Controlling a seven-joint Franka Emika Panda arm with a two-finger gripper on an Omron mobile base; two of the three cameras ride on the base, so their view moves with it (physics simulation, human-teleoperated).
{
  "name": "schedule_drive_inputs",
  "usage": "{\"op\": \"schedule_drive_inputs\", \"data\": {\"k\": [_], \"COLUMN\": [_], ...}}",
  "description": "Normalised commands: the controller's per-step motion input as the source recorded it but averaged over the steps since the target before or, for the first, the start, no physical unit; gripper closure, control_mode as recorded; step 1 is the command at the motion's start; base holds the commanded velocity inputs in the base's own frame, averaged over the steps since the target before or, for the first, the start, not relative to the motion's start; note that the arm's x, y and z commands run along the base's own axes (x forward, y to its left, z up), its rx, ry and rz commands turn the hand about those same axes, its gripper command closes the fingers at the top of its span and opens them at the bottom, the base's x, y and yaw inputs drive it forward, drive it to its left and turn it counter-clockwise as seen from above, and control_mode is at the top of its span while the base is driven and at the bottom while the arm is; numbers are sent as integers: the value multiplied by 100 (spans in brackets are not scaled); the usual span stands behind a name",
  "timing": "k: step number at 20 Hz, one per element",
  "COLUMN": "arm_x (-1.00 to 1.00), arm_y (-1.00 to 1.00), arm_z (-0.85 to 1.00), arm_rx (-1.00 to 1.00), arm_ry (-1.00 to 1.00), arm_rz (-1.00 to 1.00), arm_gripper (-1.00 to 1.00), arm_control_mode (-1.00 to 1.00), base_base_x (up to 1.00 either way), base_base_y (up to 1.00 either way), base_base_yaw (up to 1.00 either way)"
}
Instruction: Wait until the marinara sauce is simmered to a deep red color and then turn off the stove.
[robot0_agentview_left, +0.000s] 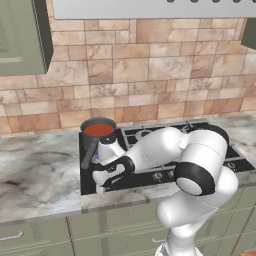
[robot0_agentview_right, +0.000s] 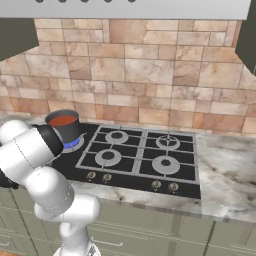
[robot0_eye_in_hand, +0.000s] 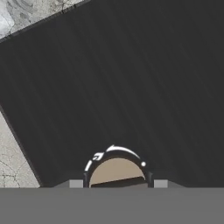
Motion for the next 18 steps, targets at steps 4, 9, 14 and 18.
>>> {"op": "schedule_drive_inputs", "data": {"k": [4,9,14,18], "arm_x": [0,0,0,0], "arm_y": [0,0,0,0], "arm_z": [0,0,0,0], "arm_rx": [0,0,0,0], "arm_ry": [0,0,0,0], "arm_rz": [0,0,0,0], "arm_gripper": [100,100,100,100], "arm_control_mode": [-100,-100,-100,-100], "base_base_x": [0,0,0,0], "base_base_y": [0,0,0,0], "base_base_yaw": [0,0,0,0]}}
